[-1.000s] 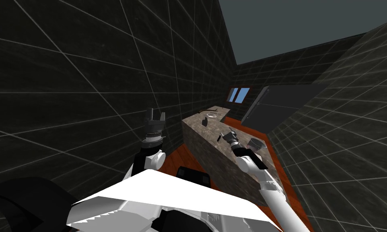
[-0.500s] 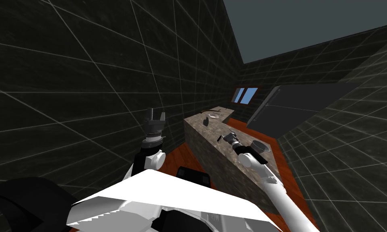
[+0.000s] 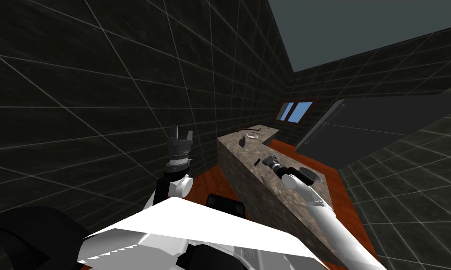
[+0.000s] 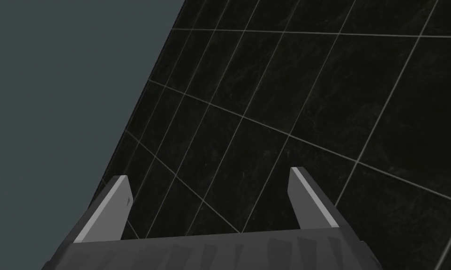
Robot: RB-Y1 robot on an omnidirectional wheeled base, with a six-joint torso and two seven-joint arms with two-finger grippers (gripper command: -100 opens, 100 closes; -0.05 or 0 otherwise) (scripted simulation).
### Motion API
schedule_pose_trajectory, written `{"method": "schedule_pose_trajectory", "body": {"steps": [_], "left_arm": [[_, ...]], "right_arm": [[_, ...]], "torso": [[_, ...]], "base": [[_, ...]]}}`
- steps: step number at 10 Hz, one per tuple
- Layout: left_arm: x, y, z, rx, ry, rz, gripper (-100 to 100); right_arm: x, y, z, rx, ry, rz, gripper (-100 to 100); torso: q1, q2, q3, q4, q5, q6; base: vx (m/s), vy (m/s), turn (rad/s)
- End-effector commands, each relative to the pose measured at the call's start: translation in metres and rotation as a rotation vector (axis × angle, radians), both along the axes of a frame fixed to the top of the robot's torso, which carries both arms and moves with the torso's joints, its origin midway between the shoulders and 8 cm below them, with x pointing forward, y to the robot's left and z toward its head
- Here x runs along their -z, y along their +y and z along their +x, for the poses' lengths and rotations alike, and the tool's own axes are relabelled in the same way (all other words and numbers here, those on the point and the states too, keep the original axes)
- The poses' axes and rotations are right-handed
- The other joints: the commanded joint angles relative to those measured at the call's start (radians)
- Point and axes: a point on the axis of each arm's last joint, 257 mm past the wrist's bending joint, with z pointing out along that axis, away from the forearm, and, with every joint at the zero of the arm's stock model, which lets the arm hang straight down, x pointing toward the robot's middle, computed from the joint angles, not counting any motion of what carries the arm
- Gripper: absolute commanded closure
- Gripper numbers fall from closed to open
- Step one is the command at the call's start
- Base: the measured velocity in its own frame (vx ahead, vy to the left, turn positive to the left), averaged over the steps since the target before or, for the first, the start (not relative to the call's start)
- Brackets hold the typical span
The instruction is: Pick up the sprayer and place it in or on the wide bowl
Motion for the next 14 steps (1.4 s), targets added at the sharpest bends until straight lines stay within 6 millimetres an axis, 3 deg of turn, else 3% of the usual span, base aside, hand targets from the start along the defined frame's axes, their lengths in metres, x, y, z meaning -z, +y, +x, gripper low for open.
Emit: {"method": "schedule_pose_trajectory", "body": {"steps": [1, 2, 7, 8, 14], "left_arm": [[0.000, 0.000, 0.000, 0.000, 0.000, 0.000, 0], [0.000, 0.000, 0.000, 0.000, 0.000, 0.000, 0], [0.000, 0.000, 0.000, 0.000, 0.000, 0.000, 0], [0.000, 0.000, 0.000, 0.000, 0.000, 0.000, 0], [0.000, 0.000, 0.000, 0.000, 0.000, 0.000, 0]], "right_arm": [[0.007, -0.005, -0.001, 0.003, 0.040, 0.039, -100], [0.012, -0.017, 0.004, 0.018, 0.078, 0.065, -100], [0.023, -0.036, 0.007, 0.037, 0.179, 0.172, -100], [0.024, -0.047, 0.009, 0.051, 0.211, 0.203, -100], [0.020, -0.069, 0.013, 0.076, 0.295, 0.353, -100]], "torso": [[0.000, 0.000, 0.000, 0.000, 0.000, 0.000], [0.000, 0.000, 0.000, 0.000, 0.000, 0.000], [0.002, -0.002, -0.001, 0.000, 0.000, 0.000], [0.002, -0.002, -0.001, -0.001, 0.000, 0.001], [0.003, -0.005, -0.003, -0.001, 0.001, 0.000]], "base": [[-0.020, -0.046, 0.148], [-0.010, -0.044, 0.273], [-0.006, -0.030, 0.151], [0.006, -0.025, 0.165], [0.022, -0.017, 0.185]]}}
